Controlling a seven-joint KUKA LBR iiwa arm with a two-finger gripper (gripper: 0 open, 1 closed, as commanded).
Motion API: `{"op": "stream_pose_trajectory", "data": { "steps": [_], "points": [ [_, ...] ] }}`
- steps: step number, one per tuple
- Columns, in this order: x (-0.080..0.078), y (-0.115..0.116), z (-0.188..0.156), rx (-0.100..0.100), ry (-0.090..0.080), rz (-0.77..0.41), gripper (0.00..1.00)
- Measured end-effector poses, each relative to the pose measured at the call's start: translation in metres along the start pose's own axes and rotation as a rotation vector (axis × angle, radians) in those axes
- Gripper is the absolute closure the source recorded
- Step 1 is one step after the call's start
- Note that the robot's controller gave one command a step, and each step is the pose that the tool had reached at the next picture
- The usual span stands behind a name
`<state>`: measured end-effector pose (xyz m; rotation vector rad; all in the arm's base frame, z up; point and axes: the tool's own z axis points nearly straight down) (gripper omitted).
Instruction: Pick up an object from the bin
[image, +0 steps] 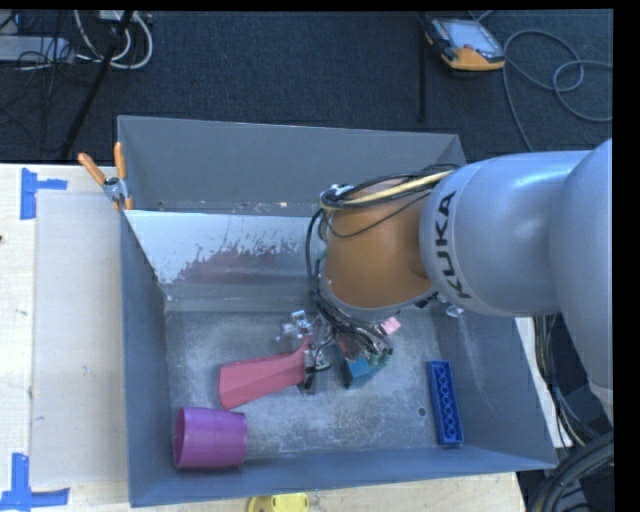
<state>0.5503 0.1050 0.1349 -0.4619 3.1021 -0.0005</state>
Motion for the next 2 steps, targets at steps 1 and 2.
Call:
{"op": "stream_pose_trajectory", "data": {
  "steps": [1,2],
  "points": [
    [-0.0347,0.0217,0.0447,0.001,0.006,-0.030,1.00],
    [-0.0274,0.0315,0.0373,-0.006,0.018,-0.024,1.00]
  ]
}}
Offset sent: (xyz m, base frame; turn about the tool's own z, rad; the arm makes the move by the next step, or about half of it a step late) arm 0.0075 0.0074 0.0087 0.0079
